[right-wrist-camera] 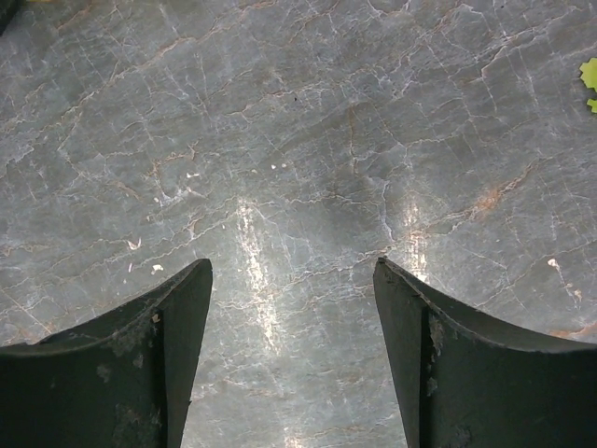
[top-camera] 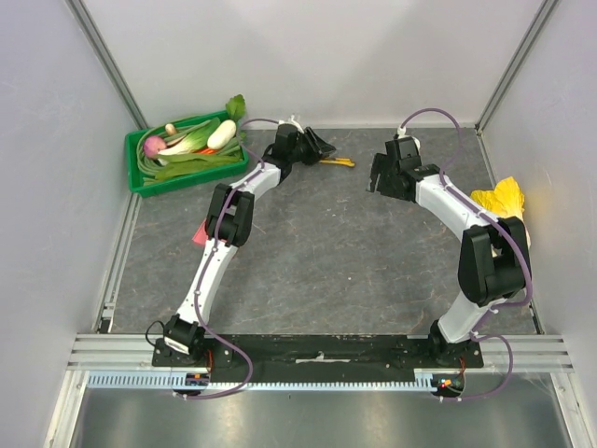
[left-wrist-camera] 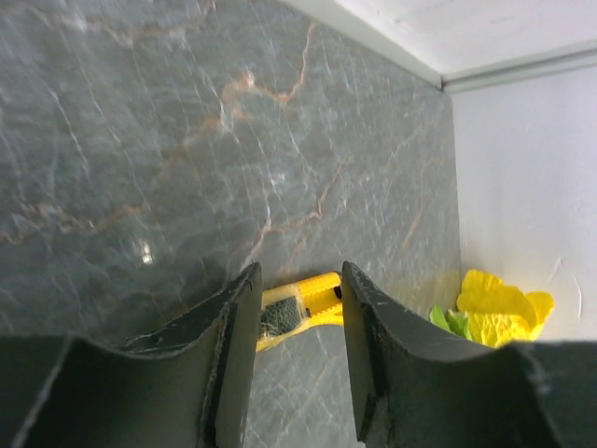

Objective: Unpack the express box

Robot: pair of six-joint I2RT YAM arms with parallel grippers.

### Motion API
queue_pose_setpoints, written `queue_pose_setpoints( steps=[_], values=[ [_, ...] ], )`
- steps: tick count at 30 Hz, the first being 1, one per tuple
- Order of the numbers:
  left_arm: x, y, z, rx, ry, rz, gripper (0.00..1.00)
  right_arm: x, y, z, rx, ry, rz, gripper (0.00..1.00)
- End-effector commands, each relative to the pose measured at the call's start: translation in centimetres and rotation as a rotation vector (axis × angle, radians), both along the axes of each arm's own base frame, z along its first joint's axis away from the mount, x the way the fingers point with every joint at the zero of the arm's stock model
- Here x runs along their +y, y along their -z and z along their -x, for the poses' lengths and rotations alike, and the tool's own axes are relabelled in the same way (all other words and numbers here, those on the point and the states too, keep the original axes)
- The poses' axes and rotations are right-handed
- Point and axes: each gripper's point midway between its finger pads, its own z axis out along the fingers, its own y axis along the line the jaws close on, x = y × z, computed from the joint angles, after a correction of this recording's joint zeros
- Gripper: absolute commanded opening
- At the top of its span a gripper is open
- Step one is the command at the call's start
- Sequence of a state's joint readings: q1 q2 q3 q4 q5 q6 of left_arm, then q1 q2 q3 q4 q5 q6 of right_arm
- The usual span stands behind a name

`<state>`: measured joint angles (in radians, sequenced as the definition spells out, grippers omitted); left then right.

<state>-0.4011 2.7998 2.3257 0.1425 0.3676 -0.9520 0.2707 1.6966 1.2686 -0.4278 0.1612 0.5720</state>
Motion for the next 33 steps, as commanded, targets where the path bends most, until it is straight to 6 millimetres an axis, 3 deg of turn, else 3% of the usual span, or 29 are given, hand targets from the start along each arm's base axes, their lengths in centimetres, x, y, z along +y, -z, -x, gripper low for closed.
queue_pose_setpoints(
  steps=[1,2,3,4,9,14,15,16,17,19,20,22,26,27,30,32,33],
  values=[
    [-1.1,2.0,5.2,0.139,0.157,-0.069,0.47,-0.5,-3.1,-0.8,-0.074,0.017,0.003,0.78],
    [-0.9,3.2,6.3,0.159,0.174,-0.093,0.47,-0.5,-3.0,-0.8,-0.073,0.017,0.004,0.78],
    [-0.9,1.9,6.6,0.144,0.180,-0.095,0.47,-0.6,-3.0,-0.7,-0.073,0.019,0.004,0.78],
    [-0.5,3.1,7.8,0.177,0.193,-0.111,0.47,-0.6,-2.9,-0.7,-0.072,0.020,0.005,0.78],
    [-0.2,2.3,12.0,0.165,0.291,-0.166,0.43,-0.7,-3.1,-0.6,-0.076,0.015,0.015,0.79],
    [-0.6,3.4,19.7,0.222,0.418,-0.212,0.38,-0.8,-2.8,-0.6,-0.070,-0.003,0.028,0.79],
    [-0.6,3.1,20.4,0.207,0.426,-0.211,0.38,-0.7,-2.6,-0.6,-0.064,-0.010,0.028,0.79],
    [0.1,4.5,22.4,0.249,0.441,-0.226,0.37,-0.7,-2.5,-0.6,-0.061,-0.015,0.029,0.79],
    [-0.2,3.0,23.2,0.219,0.456,-0.219,0.37,-0.4,-2.4,-0.6,-0.057,-0.026,0.017,0.79],
    [0.7,3.7,25.5,0.239,0.470,-0.236,0.37,-0.1,-1.9,-0.4,-0.042,-0.047,0.011,0.79],
    [0.7,1.9,25.8,0.201,0.470,-0.230,0.37,0.2,-1.6,-0.5,-0.037,-0.057,0.005,0.79],
    [1.6,1.6,26.4,0.185,0.454,-0.251,0.37,0.8,-1.1,-0.5,-0.029,-0.087,-0.014,0.79],
    [2.9,-1.8,25.3,0.090,0.397,-0.309,0.39,3.2,0.7,-1.2,-0.008,-0.194,-0.026,0.80],
    [3.3,-4.0,24.8,0.041,0.378,-0.312,0.41,3.8,0.9,-1.4,-0.007,-0.219,-0.014,0.81],
    [5.8,-6.1,23.2,-0.017,0.272,-0.396,0.51,5.7,2.1,-2.3,-0.001,-0.294,0.052,0.85],
    [8.2,-8.7,22.2,-0.076,0.173,-0.452,0.58,6.6,3.3,-3.0,0.015,-0.326,0.067,0.88],
    [9.7,-8.9,21.7,-0.082,0.111,-0.495,0.68,6.9,3.7,-3.2,0.018,-0.360,0.081,0.89]
  ],
)
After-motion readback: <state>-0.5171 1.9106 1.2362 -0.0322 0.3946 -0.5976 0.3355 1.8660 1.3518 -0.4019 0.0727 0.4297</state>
